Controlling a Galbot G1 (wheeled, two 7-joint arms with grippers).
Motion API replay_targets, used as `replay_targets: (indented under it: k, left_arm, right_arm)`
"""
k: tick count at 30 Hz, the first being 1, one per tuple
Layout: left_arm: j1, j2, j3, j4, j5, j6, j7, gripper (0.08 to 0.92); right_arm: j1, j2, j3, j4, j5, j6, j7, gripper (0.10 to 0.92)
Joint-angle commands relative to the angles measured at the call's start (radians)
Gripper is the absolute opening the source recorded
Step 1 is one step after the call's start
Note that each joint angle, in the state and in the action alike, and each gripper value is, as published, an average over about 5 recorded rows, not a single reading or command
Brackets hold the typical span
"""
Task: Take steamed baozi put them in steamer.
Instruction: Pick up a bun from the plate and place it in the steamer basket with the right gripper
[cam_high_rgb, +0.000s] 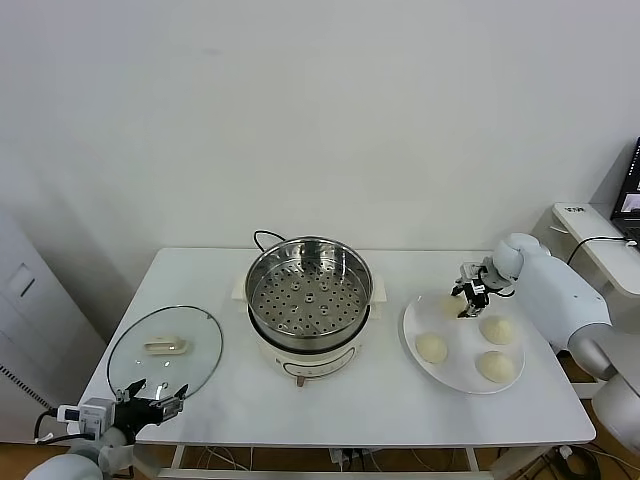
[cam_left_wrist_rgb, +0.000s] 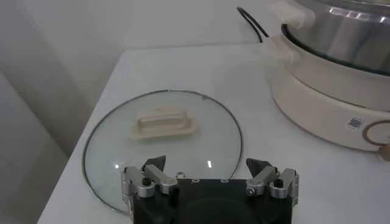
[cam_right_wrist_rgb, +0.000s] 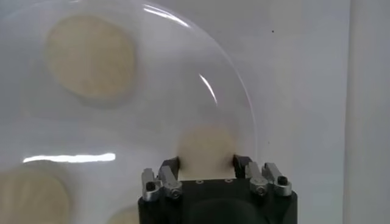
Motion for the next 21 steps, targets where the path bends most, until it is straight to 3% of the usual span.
replay_targets:
  k: [1,13,21]
  left_arm:
    - [0.003,-0.003,-0.001,-0.002,0.0,0.002,-0.007,0.823]
    - [0.003,-0.009,-0.003,-0.003,-0.002,0.006,-0.017,0.823]
    - [-0.004,0.0,0.003,-0.001,-0.006,0.007,-0.02,0.823]
  right_arm:
    - [0.008,-0.008,-0.03,0.021,0.025,-0.007,-0.018,0.541]
    - [0.341,-0.169,-0.46,0.357,0.338,-0.068,-0.076,0.492]
    - [0.589,-0.069,-0.566,0.391,0.454,0.089,-0.143,0.495]
